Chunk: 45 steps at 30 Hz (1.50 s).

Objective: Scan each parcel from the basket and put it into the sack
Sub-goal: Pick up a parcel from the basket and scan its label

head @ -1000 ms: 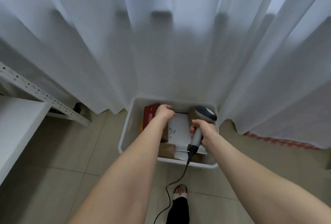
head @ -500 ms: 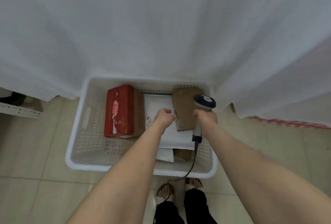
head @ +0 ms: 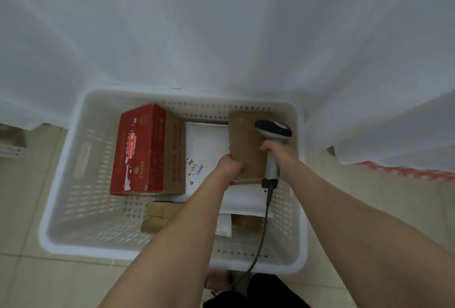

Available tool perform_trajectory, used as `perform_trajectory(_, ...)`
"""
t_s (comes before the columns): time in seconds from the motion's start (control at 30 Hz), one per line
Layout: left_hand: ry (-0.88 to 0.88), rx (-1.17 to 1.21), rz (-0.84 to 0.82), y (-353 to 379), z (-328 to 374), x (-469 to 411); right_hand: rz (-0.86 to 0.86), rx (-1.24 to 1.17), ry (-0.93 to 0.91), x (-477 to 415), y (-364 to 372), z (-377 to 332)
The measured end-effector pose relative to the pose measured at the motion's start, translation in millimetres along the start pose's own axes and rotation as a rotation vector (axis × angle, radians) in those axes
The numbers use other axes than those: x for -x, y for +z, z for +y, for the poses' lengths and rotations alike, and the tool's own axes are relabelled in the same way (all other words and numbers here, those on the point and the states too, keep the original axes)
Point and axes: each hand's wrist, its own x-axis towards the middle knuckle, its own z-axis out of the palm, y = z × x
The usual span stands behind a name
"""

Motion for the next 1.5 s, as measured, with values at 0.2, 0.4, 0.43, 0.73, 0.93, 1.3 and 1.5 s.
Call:
perform_trajectory(0.2,0.06,0.195,0.162,-40.9,-3.5,41.5,-0.089,-0.173,0.043,40.6,18.0,-6.2)
perform_trajectory(0.4,0.197,0.28,0.29,-99.1,24.0,133.2,-0.139,-0.236,0.067,134.6,30.4,-43.9)
perform_trajectory(0.43,0.221,0.264,0.306,-107.9,30.4,153.6,-0.151,-0.246,0.066,154.3,31.2,-53.0)
perform_trajectory(0.73,0.299,0.397,0.448,-188.2,62.9,331.3,-0.264,-0.378,0.023,332.5,31.0,-150.4)
perform_trajectory(0.93,0.477,0.462,0.422,-213.8,68.1,447.5,-0.359,-0.404,-0.057,426.2,30.0,-184.0)
perform_trajectory(1.3,0.482,0.475,0.515,-211.1,37.7,601.1,-0.547,-0.342,-0.197,557.3,-20.1,-182.8)
perform_trajectory(1.5,0.383,0.896,0.472,-224.1,13.7,667.0,-0.614,-0.282,-0.265,615.1,-41.8,-185.3)
